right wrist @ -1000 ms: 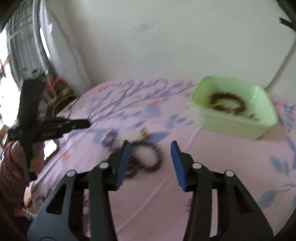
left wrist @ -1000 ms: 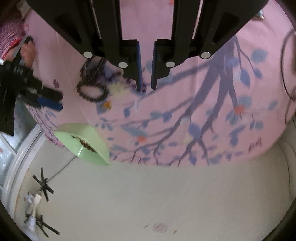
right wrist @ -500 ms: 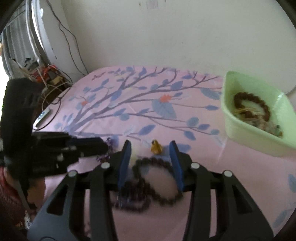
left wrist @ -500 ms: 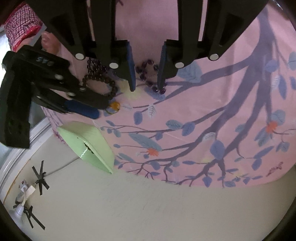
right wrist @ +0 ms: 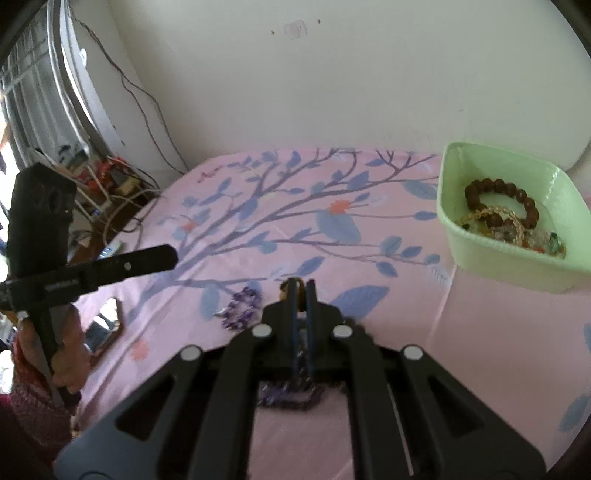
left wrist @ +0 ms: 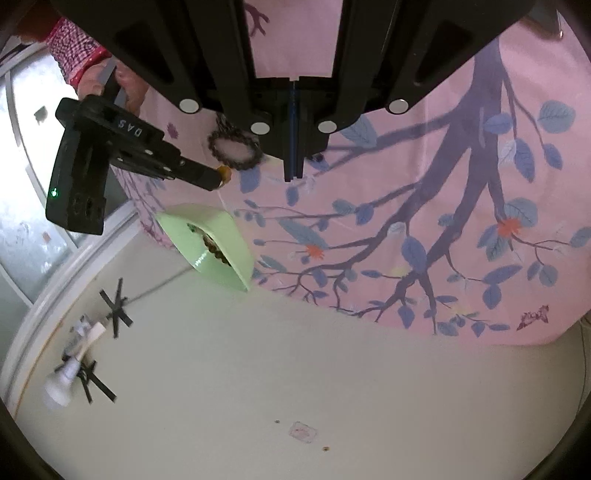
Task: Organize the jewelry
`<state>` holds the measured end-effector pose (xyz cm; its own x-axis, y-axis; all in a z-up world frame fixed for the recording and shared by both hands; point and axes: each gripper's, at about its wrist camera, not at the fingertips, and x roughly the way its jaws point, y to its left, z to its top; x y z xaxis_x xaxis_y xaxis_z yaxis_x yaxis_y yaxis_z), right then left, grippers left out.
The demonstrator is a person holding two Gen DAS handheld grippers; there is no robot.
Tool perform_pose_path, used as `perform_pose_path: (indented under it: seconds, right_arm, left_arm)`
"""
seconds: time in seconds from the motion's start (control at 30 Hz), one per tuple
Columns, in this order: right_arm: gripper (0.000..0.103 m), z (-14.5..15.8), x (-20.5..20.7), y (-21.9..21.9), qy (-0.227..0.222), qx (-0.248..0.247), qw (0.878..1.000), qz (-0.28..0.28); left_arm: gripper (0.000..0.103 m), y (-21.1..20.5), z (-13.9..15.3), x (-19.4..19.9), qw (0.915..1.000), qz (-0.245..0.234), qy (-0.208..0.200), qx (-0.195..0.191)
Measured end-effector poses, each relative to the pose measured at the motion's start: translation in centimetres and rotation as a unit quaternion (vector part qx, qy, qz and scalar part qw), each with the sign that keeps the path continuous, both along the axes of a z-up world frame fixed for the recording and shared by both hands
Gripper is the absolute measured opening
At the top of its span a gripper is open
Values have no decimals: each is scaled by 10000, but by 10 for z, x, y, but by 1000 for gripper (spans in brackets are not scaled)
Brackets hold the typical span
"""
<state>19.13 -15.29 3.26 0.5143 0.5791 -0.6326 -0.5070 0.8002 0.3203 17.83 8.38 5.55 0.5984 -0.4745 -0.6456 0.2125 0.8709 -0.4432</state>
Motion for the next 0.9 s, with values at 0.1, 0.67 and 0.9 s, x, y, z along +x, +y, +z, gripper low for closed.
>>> perform_pose_path:
  seconds: [0.1, 0.67, 0.9]
  right_arm:
    - [4, -2, -13, -13, 16, 171, 9998, -67]
    - [4, -24, -22, -44, 274, 594, 9974, -304]
    - [4, -20, -21, -60, 237, 768, 9955, -505]
  left_arm:
    - [0, -11, -11, -4, 9994, -67, 288, 181]
    - [0, -50, -55, 25, 9947, -258, 639, 763]
    - [0, -103, -55, -40, 9752, -1983, 591, 790]
